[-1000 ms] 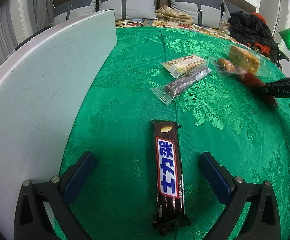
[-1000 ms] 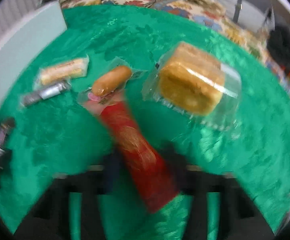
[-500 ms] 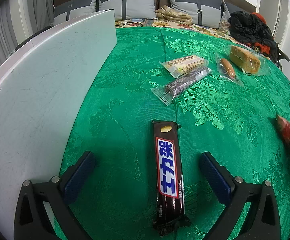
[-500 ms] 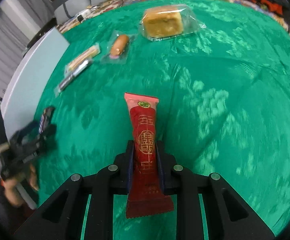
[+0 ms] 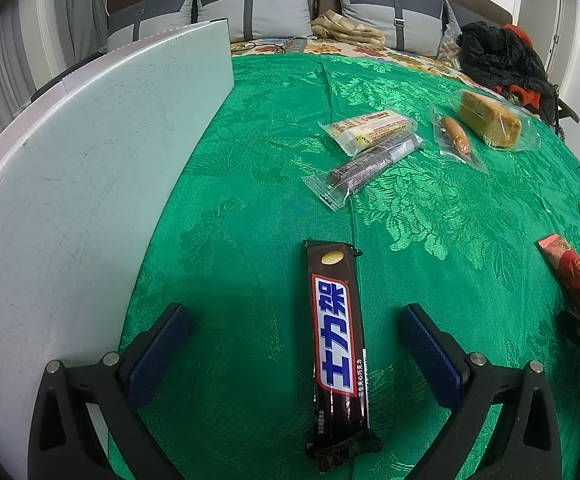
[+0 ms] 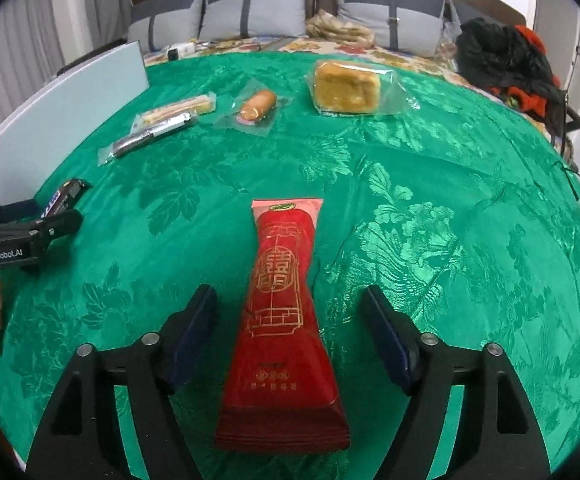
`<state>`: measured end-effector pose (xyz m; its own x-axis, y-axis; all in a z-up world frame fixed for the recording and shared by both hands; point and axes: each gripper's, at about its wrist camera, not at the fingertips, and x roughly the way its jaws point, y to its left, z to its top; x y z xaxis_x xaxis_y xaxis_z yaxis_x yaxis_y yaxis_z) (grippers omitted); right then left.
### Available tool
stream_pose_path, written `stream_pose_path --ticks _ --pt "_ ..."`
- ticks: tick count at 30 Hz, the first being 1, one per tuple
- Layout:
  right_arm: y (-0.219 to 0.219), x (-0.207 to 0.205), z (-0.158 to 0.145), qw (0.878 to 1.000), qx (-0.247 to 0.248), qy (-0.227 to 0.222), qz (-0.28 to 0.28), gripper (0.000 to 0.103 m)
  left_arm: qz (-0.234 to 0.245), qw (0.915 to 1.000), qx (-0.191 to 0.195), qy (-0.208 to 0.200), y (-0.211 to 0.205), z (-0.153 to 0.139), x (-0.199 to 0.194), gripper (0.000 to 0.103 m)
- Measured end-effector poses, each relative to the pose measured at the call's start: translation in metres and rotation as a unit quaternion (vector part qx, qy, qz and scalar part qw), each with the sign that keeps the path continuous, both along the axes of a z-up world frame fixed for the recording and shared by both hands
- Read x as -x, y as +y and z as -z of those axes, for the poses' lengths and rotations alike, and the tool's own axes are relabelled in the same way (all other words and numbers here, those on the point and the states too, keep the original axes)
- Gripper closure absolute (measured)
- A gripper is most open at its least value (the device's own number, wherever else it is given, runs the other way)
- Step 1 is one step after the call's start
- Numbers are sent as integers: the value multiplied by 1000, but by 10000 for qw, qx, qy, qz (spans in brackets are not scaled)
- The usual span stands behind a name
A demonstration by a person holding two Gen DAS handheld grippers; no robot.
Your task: Organize snacks
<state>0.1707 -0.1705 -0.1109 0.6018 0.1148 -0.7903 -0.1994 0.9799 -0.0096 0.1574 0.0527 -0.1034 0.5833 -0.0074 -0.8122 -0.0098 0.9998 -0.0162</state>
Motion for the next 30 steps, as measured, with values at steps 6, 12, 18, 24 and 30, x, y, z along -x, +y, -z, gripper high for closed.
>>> stream_pose_path --ticks 6,12,18,24,30 --pt "4 -3 2 10000 24 26 -25 18 -1 10000 -1 1 0 0 0 0" --pt "4 -3 2 10000 23 27 -31 18 0 10000 0 0 0 0 0 0" --pt "5 -3 3 10000 24 27 -28 17 -1 10000 -3 0 0 0 0 0" --pt "5 -4 3 10000 18 30 -32 17 0 10000 -3 0 0 0 0 0" --pt "5 -3 3 10000 20 28 -27 16 0 10000 -2 0 0 0 0 0"
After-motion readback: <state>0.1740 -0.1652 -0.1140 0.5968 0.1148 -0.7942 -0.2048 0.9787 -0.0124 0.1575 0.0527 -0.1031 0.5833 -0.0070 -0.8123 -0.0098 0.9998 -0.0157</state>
